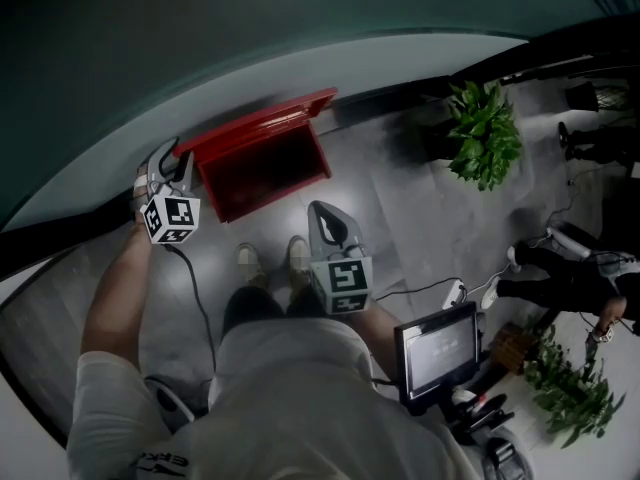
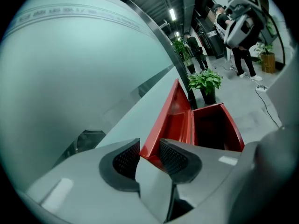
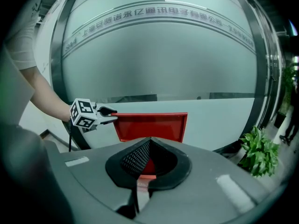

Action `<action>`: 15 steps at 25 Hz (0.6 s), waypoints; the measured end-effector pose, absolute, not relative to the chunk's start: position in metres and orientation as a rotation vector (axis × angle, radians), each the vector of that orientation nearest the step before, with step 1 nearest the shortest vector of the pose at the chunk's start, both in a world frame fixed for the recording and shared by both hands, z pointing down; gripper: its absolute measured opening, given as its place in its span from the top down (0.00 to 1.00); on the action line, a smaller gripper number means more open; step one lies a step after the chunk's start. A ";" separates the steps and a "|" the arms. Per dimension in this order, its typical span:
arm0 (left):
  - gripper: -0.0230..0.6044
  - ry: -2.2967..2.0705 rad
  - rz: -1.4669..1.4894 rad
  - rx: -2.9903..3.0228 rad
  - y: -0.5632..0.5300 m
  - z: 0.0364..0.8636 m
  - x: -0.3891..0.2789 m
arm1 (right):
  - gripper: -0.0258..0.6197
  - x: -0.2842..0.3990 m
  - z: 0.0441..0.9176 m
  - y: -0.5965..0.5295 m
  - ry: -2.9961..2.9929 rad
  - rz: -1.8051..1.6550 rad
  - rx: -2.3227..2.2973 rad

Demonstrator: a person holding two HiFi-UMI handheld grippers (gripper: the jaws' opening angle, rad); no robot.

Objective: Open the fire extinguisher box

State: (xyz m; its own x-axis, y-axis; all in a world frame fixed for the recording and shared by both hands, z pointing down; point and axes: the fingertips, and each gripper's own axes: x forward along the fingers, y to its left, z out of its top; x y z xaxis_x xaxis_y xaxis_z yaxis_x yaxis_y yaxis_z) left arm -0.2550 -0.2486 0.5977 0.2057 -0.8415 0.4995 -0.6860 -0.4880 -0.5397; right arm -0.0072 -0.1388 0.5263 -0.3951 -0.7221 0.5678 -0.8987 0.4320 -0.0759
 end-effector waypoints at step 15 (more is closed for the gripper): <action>0.76 1.649 -1.167 -2.256 -0.294 0.608 -0.280 | 0.94 0.004 0.529 -0.145 -2.188 0.540 1.408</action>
State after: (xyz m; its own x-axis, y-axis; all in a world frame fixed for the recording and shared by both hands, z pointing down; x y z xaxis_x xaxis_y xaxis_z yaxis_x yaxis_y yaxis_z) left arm -0.2801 -0.2943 0.6078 0.1128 -0.8522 0.5109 -0.7649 -0.4026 -0.5028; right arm 0.0041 -0.1446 0.5291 -0.3557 -0.7279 0.5862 -0.9170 0.3930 -0.0684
